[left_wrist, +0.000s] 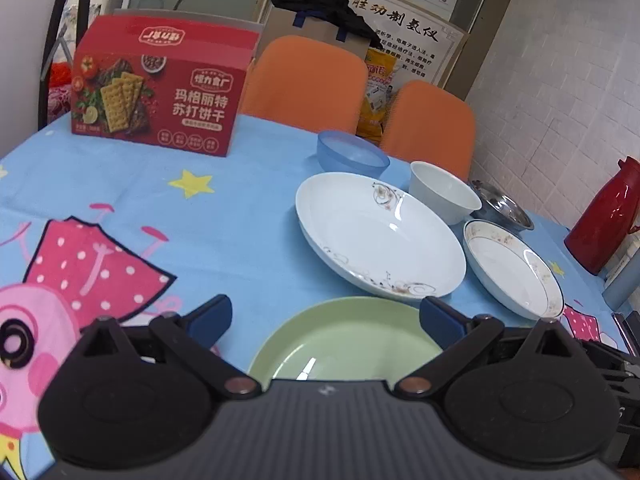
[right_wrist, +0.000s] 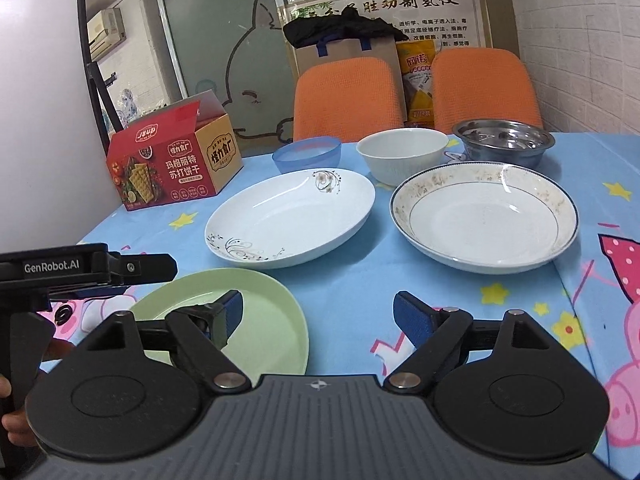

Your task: Organize plates and bowls

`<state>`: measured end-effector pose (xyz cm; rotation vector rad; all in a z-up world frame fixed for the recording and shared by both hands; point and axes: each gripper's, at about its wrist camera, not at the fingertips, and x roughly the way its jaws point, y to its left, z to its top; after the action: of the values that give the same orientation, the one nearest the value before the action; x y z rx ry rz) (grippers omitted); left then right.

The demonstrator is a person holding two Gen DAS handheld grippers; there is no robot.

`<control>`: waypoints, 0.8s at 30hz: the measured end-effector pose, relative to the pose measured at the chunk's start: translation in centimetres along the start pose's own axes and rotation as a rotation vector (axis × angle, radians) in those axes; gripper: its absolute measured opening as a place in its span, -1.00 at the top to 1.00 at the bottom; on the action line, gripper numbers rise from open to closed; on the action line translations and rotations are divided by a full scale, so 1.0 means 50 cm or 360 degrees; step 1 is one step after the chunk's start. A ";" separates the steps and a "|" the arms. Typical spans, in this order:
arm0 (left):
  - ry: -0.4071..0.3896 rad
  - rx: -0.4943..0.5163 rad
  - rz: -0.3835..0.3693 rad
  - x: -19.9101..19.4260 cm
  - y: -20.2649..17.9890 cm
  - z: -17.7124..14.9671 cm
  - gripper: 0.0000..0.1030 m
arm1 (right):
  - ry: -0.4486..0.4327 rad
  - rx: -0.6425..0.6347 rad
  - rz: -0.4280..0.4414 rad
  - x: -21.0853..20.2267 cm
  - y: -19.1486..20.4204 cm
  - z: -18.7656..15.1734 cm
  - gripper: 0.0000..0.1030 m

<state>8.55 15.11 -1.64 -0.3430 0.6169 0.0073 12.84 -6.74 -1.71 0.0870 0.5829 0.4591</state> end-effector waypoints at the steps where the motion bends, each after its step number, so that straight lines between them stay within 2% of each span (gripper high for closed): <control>1: 0.0007 -0.0003 0.0001 0.008 0.002 0.007 -0.93 | -0.0003 -0.0014 -0.0001 0.010 0.000 0.010 -1.00; 8: 0.0022 0.0043 0.0045 0.067 0.015 0.074 -0.95 | -0.0050 -0.0143 0.0013 0.100 0.000 0.098 -1.00; 14: 0.0088 0.0095 0.0031 0.179 0.014 0.161 -0.96 | 0.0017 -0.0238 -0.0016 0.209 -0.005 0.155 -1.00; 17: 0.0125 0.0068 0.0020 0.218 0.025 0.166 -0.96 | 0.0069 -0.0261 -0.0070 0.251 -0.016 0.154 -1.00; 21: 0.0115 0.0007 0.0011 0.226 0.049 0.153 -0.96 | 0.0131 -0.0231 -0.0028 0.277 -0.027 0.135 -1.00; 24: 0.0137 -0.0044 0.0011 0.226 0.062 0.152 -0.96 | 0.0161 -0.0288 -0.0018 0.288 -0.008 0.126 -1.00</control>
<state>21.76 19.37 -3.28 -0.3692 0.7040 0.0075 27.06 -0.43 -3.89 -0.1129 0.6383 0.5055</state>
